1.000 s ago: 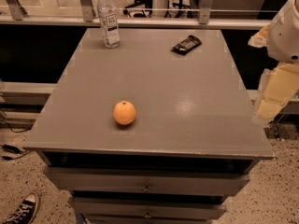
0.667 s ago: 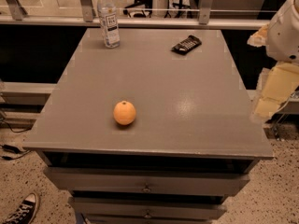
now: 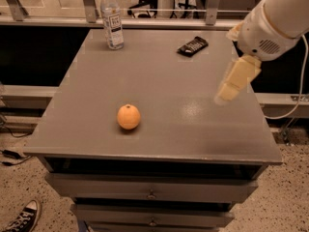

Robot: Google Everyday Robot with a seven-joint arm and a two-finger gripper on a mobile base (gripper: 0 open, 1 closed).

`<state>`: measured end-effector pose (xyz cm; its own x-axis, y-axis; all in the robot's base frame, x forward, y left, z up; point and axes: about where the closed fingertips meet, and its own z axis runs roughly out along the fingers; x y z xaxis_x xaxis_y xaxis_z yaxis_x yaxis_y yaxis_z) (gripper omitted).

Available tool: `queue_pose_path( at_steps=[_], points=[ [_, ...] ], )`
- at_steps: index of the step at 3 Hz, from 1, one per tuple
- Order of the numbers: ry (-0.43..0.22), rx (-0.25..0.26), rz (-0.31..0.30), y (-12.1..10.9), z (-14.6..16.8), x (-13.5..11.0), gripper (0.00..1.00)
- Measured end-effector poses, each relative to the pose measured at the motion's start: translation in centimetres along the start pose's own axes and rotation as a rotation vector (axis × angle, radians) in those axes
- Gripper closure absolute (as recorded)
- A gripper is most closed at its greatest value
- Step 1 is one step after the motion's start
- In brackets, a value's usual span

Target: Pick blue plastic bottle

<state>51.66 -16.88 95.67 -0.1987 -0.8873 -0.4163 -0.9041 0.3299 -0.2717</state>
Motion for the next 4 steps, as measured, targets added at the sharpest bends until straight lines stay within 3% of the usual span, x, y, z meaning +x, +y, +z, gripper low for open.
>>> queue_pose_path(
  at_steps=[2,4],
  points=[
    [-0.271,0.075,0.06,-5.9,5.4,-7.6,0.0],
    [-0.308,0.083,0.072,-6.5,6.3,-8.6,0.0]
  ],
)
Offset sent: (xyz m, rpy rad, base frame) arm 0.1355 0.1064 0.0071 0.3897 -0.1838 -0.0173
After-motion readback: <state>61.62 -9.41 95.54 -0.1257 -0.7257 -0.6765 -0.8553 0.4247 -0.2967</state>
